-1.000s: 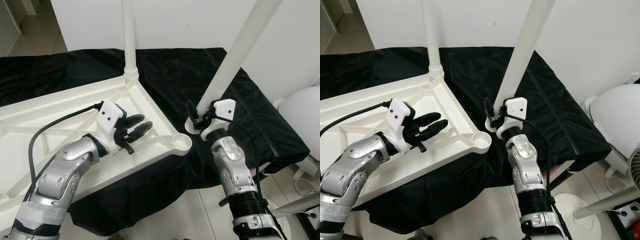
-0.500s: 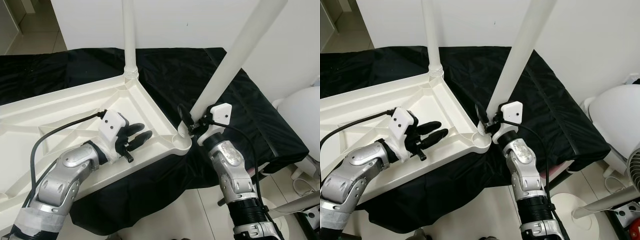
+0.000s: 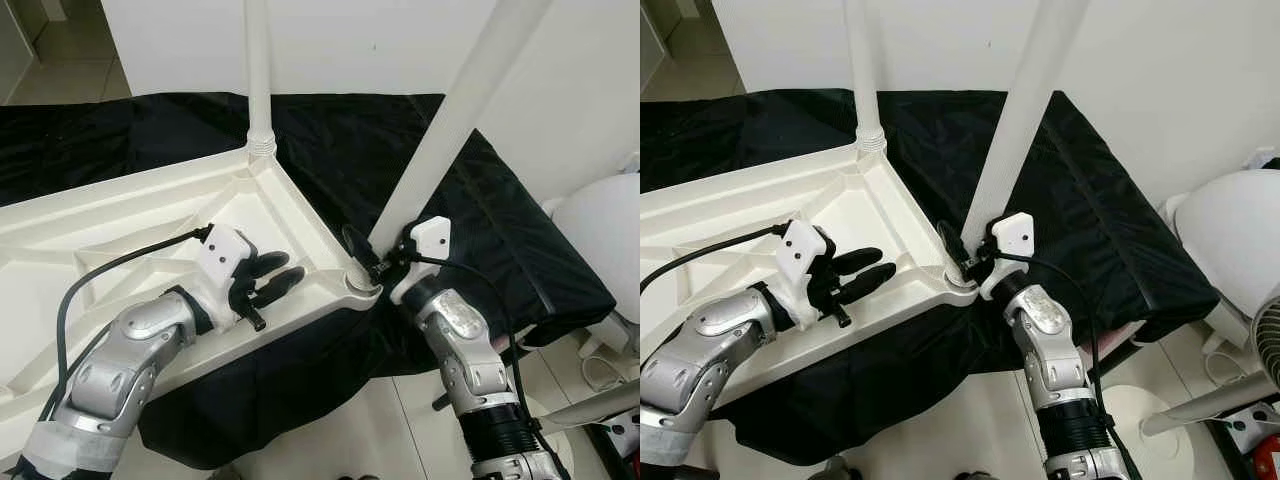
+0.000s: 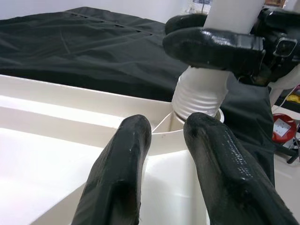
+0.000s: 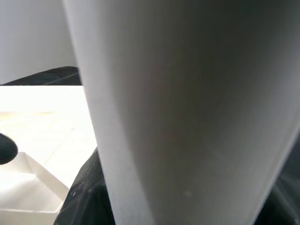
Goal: Building children table
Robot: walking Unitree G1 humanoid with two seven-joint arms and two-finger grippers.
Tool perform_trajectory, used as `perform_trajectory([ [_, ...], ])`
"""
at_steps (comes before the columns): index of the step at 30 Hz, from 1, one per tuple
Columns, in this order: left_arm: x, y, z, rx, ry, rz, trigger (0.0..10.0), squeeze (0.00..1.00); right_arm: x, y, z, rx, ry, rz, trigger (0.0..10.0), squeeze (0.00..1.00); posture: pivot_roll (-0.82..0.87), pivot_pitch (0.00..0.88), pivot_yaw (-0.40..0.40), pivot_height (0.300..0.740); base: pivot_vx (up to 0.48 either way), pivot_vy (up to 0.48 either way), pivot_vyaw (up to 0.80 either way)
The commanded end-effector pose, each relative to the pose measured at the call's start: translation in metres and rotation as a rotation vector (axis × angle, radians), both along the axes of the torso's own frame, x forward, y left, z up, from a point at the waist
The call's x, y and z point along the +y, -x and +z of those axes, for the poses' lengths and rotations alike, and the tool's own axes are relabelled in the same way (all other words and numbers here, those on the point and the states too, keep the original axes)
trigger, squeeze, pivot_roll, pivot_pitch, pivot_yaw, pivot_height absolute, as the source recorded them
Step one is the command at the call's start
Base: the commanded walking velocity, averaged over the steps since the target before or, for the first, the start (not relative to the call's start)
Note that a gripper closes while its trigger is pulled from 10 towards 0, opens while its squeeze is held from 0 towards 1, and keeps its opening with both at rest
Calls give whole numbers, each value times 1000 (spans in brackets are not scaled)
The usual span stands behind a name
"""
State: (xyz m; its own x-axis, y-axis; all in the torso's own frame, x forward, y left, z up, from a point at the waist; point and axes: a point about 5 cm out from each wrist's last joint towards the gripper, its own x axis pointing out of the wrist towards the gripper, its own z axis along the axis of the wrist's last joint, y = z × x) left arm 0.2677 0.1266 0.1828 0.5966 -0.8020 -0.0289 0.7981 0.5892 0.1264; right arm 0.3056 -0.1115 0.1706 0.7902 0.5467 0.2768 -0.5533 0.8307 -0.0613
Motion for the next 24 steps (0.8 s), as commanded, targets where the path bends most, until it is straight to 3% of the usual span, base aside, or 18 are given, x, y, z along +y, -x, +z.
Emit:
perform_trajectory([
  [1, -2, 5, -2, 17, -14, -54, 10000, 0, 0, 2, -4, 22, -5, 8, 10000, 0, 183, 116, -57, 740, 0, 0, 0],
  [24, -4, 8, 0, 13, -17, -74, 10000, 0, -4, 2, -8, 39, 19, 5, 10000, 0, 187, 108, -52, 740, 0, 0, 0],
])
